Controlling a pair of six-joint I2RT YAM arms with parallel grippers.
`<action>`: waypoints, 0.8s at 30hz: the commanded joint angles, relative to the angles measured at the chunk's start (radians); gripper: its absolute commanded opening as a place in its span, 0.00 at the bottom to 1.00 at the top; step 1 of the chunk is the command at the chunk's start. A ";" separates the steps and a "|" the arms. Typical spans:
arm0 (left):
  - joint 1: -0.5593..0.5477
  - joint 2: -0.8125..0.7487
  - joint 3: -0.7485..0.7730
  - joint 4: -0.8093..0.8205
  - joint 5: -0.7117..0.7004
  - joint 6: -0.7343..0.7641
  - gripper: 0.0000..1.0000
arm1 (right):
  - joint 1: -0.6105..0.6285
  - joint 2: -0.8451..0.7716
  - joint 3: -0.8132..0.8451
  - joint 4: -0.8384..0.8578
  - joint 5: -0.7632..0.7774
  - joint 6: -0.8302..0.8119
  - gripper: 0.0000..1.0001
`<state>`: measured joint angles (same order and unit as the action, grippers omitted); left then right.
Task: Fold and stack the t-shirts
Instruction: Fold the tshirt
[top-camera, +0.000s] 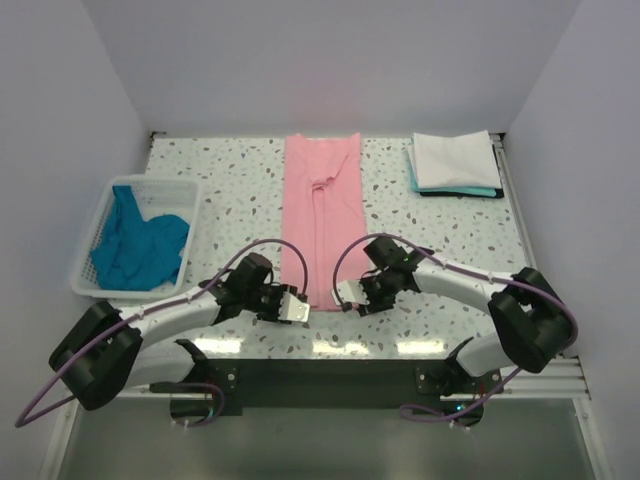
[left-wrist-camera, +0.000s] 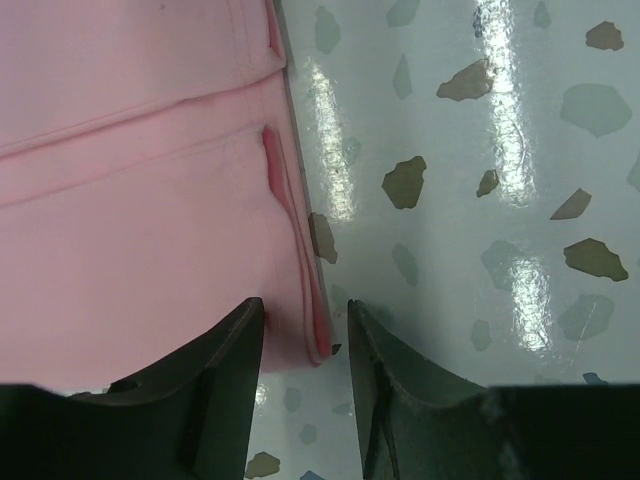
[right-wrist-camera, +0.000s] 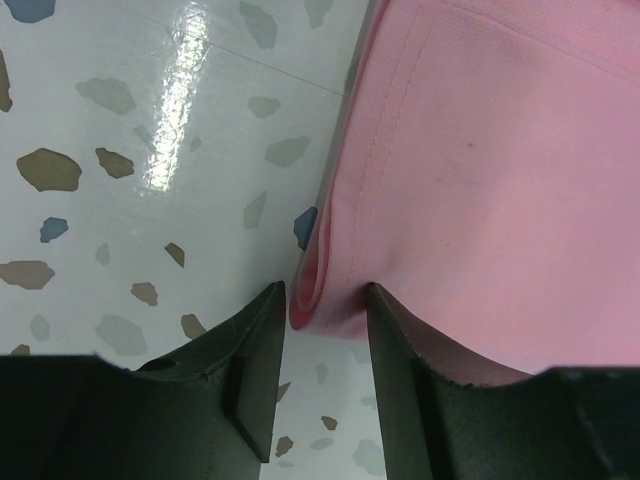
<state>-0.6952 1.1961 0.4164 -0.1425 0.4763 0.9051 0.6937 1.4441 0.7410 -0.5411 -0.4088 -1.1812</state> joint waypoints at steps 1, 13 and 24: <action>-0.006 0.019 0.009 0.018 -0.008 0.020 0.43 | 0.004 0.018 -0.015 0.059 0.001 -0.037 0.42; -0.007 0.079 0.027 -0.005 -0.033 -0.017 0.15 | 0.009 0.039 -0.058 0.112 0.077 -0.023 0.10; -0.044 -0.065 0.085 -0.176 0.031 -0.047 0.00 | 0.043 -0.155 -0.060 -0.057 0.015 0.012 0.00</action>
<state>-0.7105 1.1858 0.4664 -0.2295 0.4599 0.8749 0.7109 1.3758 0.7013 -0.5114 -0.3763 -1.1675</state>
